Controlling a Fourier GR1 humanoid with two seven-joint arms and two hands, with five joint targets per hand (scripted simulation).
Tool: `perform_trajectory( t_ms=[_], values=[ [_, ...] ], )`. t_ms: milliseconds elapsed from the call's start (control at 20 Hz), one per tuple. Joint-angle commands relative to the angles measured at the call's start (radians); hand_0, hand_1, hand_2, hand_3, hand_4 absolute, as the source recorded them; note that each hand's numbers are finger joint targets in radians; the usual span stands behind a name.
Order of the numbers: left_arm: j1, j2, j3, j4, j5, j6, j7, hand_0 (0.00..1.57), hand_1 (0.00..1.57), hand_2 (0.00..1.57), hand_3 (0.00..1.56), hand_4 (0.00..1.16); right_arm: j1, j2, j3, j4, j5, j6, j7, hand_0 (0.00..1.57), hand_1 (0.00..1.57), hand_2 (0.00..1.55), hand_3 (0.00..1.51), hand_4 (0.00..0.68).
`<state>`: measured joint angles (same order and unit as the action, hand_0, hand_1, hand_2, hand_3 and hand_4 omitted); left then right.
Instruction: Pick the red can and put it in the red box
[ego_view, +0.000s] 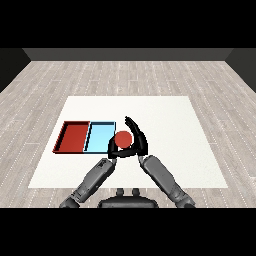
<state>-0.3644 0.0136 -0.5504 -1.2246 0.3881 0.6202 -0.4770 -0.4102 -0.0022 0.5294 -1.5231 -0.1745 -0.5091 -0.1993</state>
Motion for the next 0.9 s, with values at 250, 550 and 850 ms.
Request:
perform_trajectory(
  t_ms=[250,550,850],
  values=[
    [0.011,-0.013,0.036,-0.005,-0.044,-0.004,0.006,1.57,1.57,1.57,1.48,1.13,-0.016,0.002,-0.037,-0.003,-0.007,-0.001,0.018,0.0,0.0,0.0,0.0,0.0],
    [-0.019,-0.013,0.105,0.048,-0.049,-0.04,-0.019,1.57,1.57,1.56,1.46,1.13,0.138,-0.053,-0.092,-0.234,-0.001,0.101,0.078,0.0,0.0,0.0,0.0,0.0],
    [-0.054,0.056,0.196,-0.002,-0.091,-0.071,0.067,1.57,1.57,1.57,1.47,1.13,0.216,-0.104,-0.227,-0.299,-0.109,0.195,0.035,0.0,0.0,0.0,0.0,0.0]
  ],
)
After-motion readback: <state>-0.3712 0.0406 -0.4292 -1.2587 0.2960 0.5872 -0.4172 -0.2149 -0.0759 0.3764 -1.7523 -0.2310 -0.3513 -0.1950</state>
